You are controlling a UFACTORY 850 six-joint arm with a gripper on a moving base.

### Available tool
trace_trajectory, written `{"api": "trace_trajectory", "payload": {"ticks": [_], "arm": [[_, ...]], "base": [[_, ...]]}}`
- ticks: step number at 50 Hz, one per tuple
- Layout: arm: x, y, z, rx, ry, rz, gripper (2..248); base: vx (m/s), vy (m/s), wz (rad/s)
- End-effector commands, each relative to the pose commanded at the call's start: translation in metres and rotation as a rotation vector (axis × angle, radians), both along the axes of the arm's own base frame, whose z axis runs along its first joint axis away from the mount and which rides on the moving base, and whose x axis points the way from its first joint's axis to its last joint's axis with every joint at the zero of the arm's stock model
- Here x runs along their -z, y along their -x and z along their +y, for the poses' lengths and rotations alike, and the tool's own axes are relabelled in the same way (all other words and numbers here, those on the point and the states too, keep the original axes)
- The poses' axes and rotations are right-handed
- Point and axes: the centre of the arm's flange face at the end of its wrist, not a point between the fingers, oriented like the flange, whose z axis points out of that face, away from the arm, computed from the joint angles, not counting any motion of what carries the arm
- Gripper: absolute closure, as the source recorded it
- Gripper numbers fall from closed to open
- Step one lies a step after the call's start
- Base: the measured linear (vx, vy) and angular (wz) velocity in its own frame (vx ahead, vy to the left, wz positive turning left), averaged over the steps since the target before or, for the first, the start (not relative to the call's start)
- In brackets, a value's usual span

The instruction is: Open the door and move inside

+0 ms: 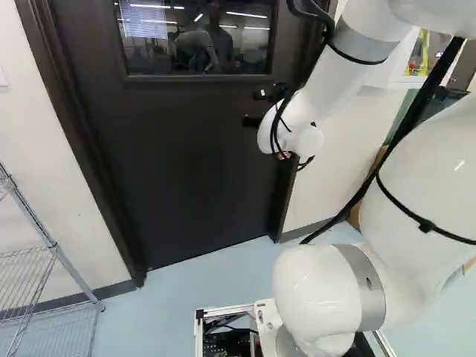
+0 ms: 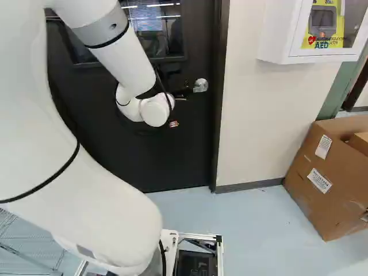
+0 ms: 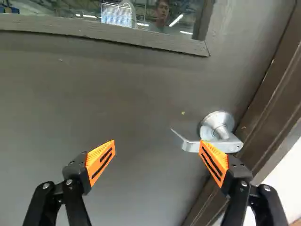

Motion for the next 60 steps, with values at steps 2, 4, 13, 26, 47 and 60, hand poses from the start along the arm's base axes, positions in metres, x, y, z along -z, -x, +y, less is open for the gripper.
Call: {"api": "trace_trajectory", "payload": {"ticks": [2,4,13,26,47,60], "arm": [[-0.002,-0.002,-0.001,-0.004,0.005,-0.004,3],[-0.004,-0.004,-0.001,-0.008,0.01,-0.008,3],[-0.011,-0.015,-0.005,-0.027,0.033,-0.02,3],[-0.012,-0.03,-0.01,-0.04,0.052,-0.019,3],[-0.013,-0.049,-0.015,-0.037,0.053,-0.019,3],[-0.013,-0.052,-0.015,-0.037,0.053,-0.019,3]], "base": [[0.0,0.0,0.0],[0.0,0.0,0.0],[0.0,0.0,0.0],[0.0,0.0,0.0],[0.0,0.0,0.0],[0.0,0.0,0.0]]}}
